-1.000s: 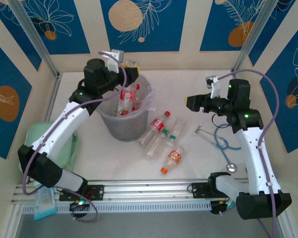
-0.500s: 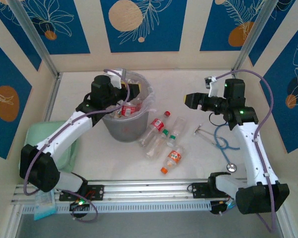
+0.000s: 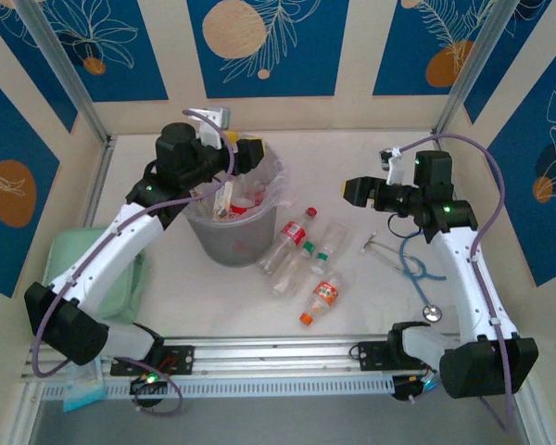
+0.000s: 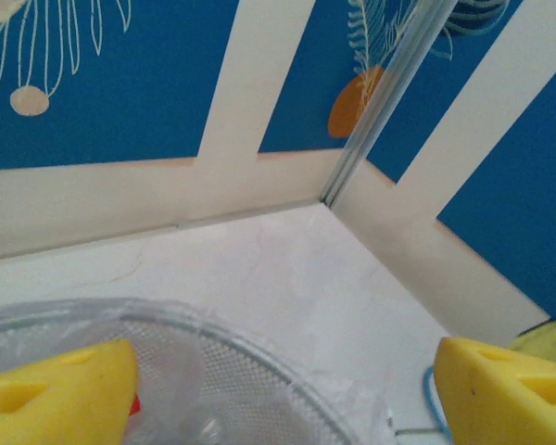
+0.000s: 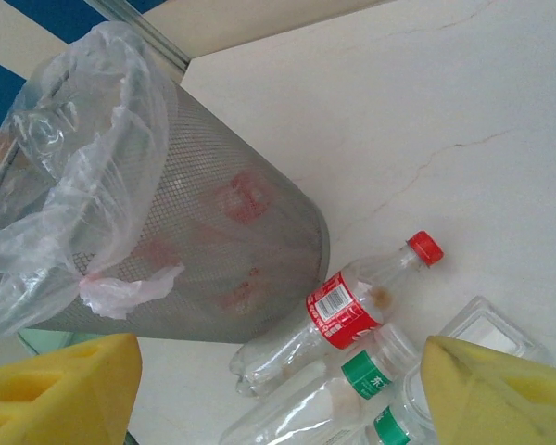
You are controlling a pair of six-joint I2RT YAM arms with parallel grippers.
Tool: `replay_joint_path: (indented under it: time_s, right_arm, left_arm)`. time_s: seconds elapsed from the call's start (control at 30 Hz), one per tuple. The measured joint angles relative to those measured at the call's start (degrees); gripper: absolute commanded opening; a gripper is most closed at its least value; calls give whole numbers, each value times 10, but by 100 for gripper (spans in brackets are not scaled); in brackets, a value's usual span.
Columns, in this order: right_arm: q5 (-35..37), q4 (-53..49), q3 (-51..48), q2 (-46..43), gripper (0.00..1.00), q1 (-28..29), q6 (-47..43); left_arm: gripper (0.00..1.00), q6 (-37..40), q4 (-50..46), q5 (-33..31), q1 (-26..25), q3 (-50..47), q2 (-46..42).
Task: Put the plastic bottles in the bin
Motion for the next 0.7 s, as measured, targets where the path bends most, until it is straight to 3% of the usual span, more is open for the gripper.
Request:
replay_joint_path:
  time_s: [0.3, 0.7]
  right_arm:
    - [6, -12, -1, -10, 79, 0, 0]
    - [32, -30, -32, -16, 75, 0, 40]
  left_arm:
    - [40, -13, -2, -12, -2, -27, 30]
    - [37, -37, 27, -36, -38, -132, 23]
